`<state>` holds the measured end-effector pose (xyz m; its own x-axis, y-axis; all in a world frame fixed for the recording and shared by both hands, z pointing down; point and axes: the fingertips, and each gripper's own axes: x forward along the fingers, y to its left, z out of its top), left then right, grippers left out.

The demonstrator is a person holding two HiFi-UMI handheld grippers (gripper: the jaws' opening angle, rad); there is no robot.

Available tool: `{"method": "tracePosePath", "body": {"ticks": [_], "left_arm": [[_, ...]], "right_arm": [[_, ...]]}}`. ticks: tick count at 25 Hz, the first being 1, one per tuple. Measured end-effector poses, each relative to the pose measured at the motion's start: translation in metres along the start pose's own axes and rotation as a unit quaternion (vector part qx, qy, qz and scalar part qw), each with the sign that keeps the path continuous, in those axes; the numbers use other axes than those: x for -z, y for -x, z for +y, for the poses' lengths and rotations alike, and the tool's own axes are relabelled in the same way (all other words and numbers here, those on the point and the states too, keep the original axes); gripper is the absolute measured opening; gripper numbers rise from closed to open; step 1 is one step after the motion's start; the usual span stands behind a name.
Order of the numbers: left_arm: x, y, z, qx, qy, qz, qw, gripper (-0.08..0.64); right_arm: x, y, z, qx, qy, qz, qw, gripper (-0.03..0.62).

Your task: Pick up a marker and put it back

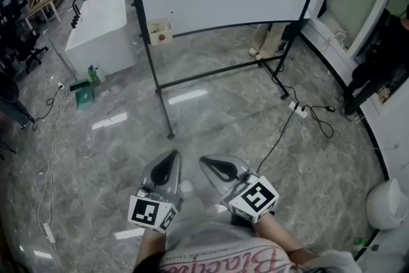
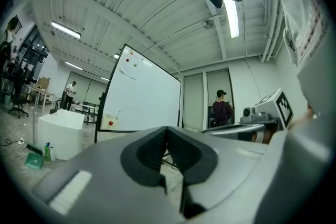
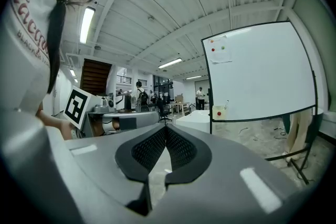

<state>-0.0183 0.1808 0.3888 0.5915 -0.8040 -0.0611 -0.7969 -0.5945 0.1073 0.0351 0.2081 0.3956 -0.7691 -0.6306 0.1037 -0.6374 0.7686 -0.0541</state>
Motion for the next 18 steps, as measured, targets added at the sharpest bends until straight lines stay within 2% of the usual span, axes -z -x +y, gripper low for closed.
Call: {"method": "tracePosePath", "body": {"ticks": [8,18], "left_arm": [[-0.022,-0.057,0.075,0.013,-0.004,-0.016,0.9998,-0.002],[-0.024,-0.106,0.133,0.025,0.005,-0.016,0.9995,-0.002]], "right_arm": [[-0.033,-0.079,-0.049,0.011,0.023,-0.011,1.0,0.002],[-0.036,-0.137,-0.086,0.019,0.01,0.005,1.0,0.002]]}}
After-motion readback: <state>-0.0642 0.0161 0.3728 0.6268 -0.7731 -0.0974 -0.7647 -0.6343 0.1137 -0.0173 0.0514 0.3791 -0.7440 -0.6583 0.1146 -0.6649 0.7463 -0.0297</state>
